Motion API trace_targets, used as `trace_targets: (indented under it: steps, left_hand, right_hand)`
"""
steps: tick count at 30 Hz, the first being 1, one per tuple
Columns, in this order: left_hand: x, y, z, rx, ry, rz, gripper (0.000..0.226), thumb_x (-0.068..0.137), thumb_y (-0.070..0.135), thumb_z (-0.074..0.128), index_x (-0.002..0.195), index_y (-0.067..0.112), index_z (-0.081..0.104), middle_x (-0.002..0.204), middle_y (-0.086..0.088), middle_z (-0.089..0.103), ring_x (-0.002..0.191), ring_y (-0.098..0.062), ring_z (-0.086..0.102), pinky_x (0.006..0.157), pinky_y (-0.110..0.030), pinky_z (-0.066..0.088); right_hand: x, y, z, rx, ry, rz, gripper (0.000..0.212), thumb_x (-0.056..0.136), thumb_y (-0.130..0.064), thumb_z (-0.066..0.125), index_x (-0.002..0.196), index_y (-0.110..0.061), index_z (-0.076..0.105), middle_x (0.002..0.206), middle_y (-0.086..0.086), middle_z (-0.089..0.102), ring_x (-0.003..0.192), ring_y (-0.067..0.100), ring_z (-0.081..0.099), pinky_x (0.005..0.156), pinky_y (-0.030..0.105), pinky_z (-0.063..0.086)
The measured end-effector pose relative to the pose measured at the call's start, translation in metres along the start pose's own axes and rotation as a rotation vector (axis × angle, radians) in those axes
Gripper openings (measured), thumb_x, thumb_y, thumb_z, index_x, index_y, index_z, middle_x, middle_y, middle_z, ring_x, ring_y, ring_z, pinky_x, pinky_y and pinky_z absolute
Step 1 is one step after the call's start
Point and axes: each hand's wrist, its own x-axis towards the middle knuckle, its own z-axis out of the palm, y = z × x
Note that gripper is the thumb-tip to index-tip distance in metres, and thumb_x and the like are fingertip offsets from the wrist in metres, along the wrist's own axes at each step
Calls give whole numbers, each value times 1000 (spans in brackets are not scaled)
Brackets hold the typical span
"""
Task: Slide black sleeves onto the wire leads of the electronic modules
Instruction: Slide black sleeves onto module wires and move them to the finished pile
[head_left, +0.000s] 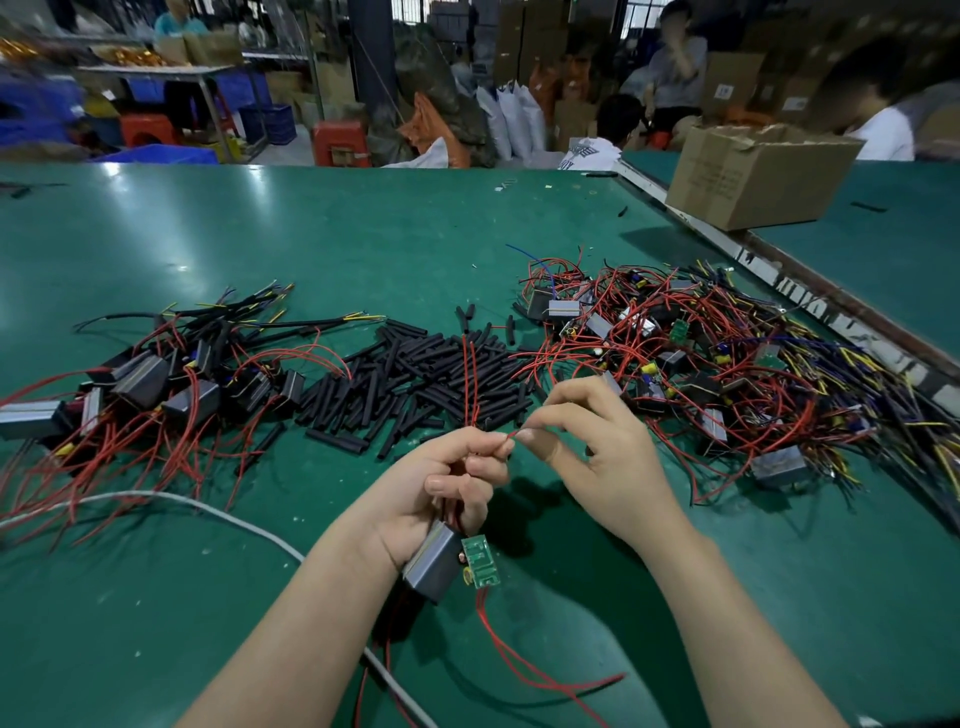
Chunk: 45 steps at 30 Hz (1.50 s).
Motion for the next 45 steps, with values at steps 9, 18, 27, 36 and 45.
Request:
trace_targets:
  steps: [9,18,27,36,45]
  left_hand:
    - [5,-15,5,1121,395,734,15,90,5,59,76,5,54,45,2,38,29,-5,29,46,-20,48]
    - [16,-19,-1,992,349,558,23,99,16,45,95,14,67,75,4,66,58,-8,61,62,-21,54]
    - [13,-19,-4,1233,377,647,24,98,25,44,95,20,67,95,4,69,93,-5,63,81,-24,48]
    - [12,-16,-10,1630,467,898,21,96,29,52,78,22,62,84,4,62,81,-6,57,77,-23,44]
    - [10,-17,-9,1896,448,981,21,97,21,51,76,19,57,71,13,53,71,3,49,66,-12,35]
  right_hand:
    - [8,-11,-4,628,-252,750,33,89,-7,56,62,-23,67,63,-9,64,67,3,56,58,16,38]
    - [7,-1,-5,507,-39,622,11,92,-21,62,82,-26,67,71,-15,63,68,2,55,68,13,43]
    - [4,-8,-5,402,-233,431,15,92,-21,62,100,-33,66,98,-2,68,99,15,62,92,36,48]
    - [1,-9,-3,206,-204,326,18,94,-21,58,78,-28,57,83,-13,57,84,-1,51,72,14,37]
    - [3,-9,-1,299,-289,616,24,88,-19,57,67,-28,63,74,-12,63,76,6,55,75,28,43]
